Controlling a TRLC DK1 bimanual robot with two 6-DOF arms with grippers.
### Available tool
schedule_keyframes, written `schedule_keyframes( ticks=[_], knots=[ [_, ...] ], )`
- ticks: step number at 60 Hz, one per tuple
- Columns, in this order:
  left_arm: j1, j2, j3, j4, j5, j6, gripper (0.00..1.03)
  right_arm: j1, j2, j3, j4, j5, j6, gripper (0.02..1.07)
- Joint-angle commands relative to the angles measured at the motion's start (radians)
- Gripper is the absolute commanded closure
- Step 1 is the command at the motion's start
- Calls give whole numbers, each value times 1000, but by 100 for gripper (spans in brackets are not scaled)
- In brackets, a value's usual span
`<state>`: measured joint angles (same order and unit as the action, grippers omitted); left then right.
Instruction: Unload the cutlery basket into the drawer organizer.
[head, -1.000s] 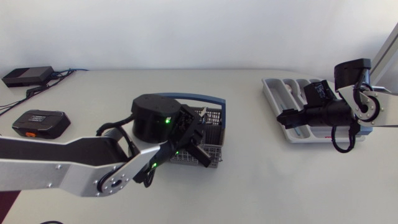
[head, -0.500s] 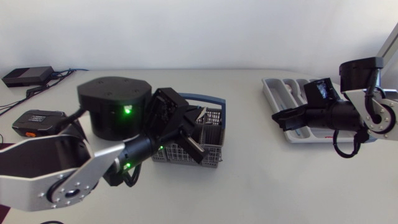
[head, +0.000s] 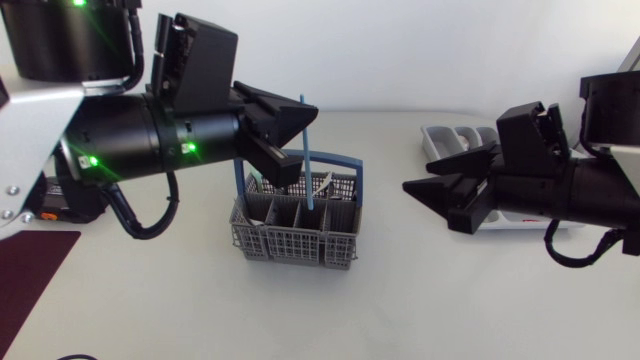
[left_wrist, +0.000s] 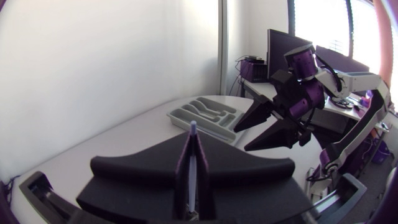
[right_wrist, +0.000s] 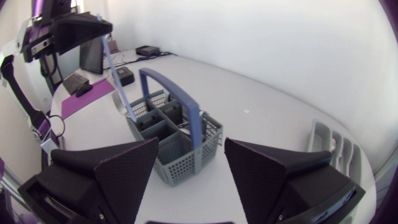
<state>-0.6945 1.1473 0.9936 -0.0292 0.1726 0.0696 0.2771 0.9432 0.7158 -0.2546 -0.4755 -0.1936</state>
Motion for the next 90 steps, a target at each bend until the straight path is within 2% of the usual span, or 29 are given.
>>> schedule_keyframes(
  ticks=[1,8,26,36,51,59,68,75,82,90],
  knots=[
    [23,19,45,-35,68,-48,100,53,-11,5,-25,-18,8,30],
    [39,52,69,-77,166,-65,100,112,-7,14,-25,-41,31,30],
    [75,138,99,-113,308,-99,100,237,72,71,-6,-26,69,30],
    [81,144,106,-115,329,-116,100,289,163,97,31,-20,86,30],
    [87,157,112,-113,358,-134,100,372,238,111,72,49,95,31],
    [92,158,114,-113,364,-137,100,407,252,109,98,89,94,59],
    [95,158,109,-112,367,-140,100,418,284,114,123,112,94,76],
    [98,158,108,-112,370,-140,100,415,301,116,137,120,94,97],
    [102,158,106,-112,370,-140,99,413,296,106,135,126,94,100],
    [110,155,102,-110,370,-140,89,412,282,86,130,124,91,101]
  ],
)
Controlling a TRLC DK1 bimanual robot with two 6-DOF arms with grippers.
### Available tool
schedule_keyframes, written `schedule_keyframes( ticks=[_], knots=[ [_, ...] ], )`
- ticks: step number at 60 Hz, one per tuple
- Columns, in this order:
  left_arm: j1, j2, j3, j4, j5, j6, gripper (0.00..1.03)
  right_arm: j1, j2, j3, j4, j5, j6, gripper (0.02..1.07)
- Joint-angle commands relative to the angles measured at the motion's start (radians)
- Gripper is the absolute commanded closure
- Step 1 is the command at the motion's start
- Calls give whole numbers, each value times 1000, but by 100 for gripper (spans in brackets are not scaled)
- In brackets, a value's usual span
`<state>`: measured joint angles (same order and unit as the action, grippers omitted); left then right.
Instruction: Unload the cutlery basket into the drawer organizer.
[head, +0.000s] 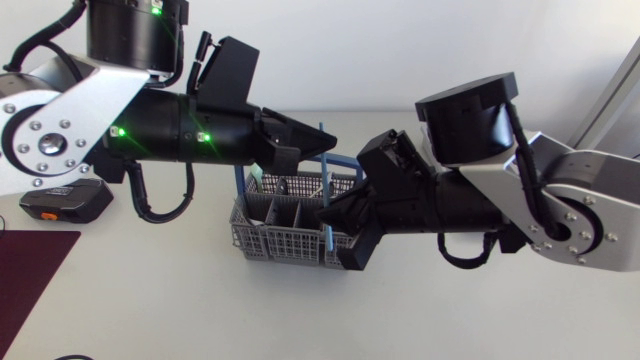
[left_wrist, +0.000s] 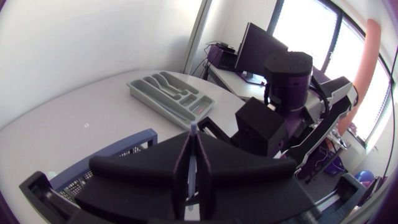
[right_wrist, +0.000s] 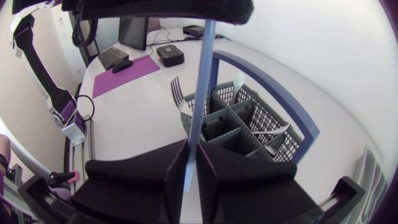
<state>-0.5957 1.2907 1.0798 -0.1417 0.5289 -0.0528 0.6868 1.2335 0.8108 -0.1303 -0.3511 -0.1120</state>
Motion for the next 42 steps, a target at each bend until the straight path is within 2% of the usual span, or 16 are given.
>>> schedule_keyframes(
  ticks=[1,10,16,24,31,34,42],
  knots=[
    [10,12,15,1,13,-18,87,2,-12,-10,4,0,9,101],
    [10,7,22,1,13,-18,54,2,-35,-21,-17,0,6,101],
    [14,2,42,1,13,-18,38,3,-48,-32,-40,-5,-3,101],
    [47,-2,89,-2,13,-19,28,7,-77,-62,-80,-8,-25,101],
    [108,-18,137,-12,13,-22,24,-18,-129,-96,-124,-8,-49,101],
    [139,-25,152,-13,13,-28,21,-46,-157,-110,-149,-14,-63,101],
    [224,-44,181,-32,13,-5,21,-161,-226,-134,-207,-28,-103,101]
  ],
)
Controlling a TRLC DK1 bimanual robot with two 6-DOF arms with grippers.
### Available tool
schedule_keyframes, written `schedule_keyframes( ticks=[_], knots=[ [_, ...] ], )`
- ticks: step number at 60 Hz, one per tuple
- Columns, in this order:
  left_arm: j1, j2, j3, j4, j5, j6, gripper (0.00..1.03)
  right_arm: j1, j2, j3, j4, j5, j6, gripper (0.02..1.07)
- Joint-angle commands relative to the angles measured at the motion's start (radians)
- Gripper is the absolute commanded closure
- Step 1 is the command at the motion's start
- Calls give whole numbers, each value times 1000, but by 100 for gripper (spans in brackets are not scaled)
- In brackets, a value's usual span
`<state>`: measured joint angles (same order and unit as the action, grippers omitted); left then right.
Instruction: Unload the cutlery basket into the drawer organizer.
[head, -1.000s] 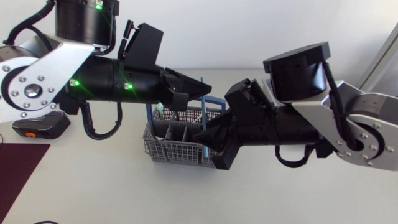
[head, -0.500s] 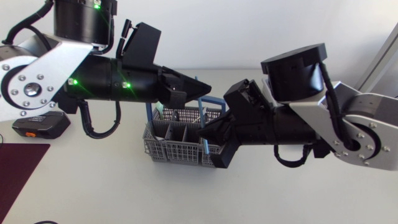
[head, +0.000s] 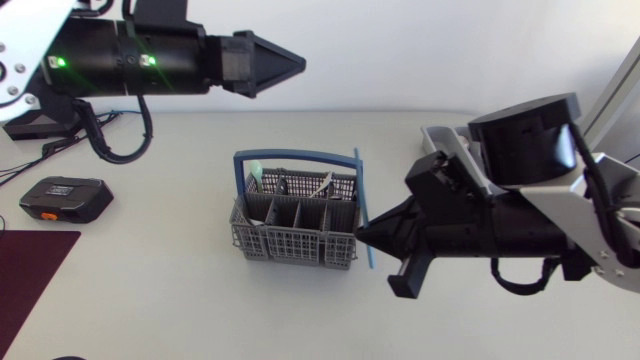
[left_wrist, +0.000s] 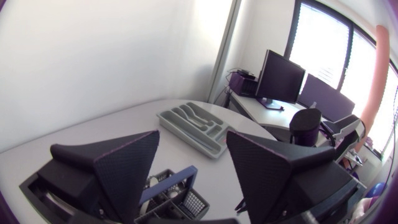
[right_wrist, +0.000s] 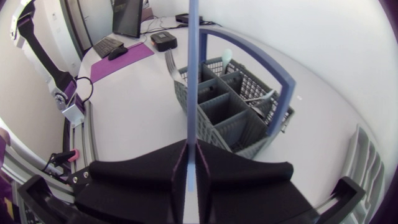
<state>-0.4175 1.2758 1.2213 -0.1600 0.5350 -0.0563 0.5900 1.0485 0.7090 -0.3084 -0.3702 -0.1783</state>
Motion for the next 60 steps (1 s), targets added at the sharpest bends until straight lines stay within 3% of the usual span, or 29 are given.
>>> schedule_keyframes(
  ticks=[1,14,26,37,60],
  knots=[
    [57,-29,41,-18,6,3,21,-91,-48,-34,-37,-10,-47,101],
    [164,-30,27,-142,0,151,22,-452,33,-16,-47,-59,-171,101],
    [220,-55,-65,-273,-46,352,22,-722,304,130,6,-67,-204,101],
    [237,-107,-187,-299,-101,490,22,-794,510,270,43,-6,-173,101],
    [293,-242,-414,-297,-101,651,22,-796,849,543,28,140,-113,101]
  ],
)
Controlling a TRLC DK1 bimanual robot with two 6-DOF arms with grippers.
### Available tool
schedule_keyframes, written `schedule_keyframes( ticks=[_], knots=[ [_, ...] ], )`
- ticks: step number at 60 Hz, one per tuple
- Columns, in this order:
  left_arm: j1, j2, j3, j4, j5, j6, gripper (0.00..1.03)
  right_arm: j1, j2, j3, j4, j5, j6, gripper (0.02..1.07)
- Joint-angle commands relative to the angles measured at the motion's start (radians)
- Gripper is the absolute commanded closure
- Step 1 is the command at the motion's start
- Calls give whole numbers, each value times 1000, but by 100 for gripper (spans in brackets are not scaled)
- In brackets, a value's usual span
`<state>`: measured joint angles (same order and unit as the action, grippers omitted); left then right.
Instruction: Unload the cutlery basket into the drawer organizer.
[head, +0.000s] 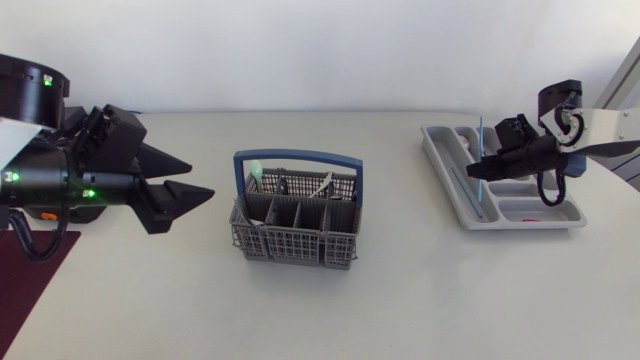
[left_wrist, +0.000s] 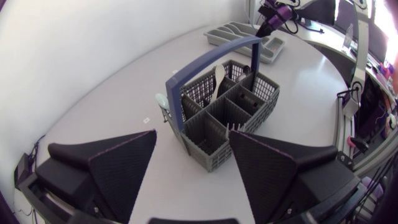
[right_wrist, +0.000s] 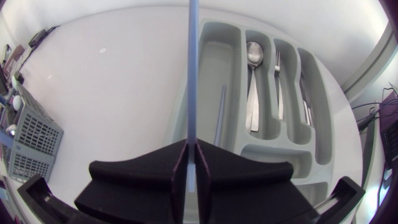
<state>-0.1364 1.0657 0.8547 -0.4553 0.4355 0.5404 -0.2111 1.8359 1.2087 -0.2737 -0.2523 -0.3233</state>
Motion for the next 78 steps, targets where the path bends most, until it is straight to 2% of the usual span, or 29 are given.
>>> schedule_keyframes(
  ticks=[1,21,28,32,45,58,71,78],
  knots=[
    [12,-36,-57,1,-1,58,22,9,75,52,-7,30,33,101],
    [-8,-87,-187,56,-1,82,22,36,244,158,-22,74,79,97],
    [-26,-89,-201,70,-1,76,22,33,232,146,-16,84,81,69],
    [-29,-87,-204,83,0,72,22,35,197,115,8,97,81,58],
    [-68,-79,-221,132,0,58,22,50,20,-18,77,108,61,38],
    [-75,-79,-240,170,0,41,21,138,-314,-245,114,31,24,37],
    [-83,-69,-250,207,0,33,22,366,-624,-393,73,50,35,37],
    [-83,-58,-252,227,0,33,22,535,-739,-440,53,104,70,37]
  ],
)
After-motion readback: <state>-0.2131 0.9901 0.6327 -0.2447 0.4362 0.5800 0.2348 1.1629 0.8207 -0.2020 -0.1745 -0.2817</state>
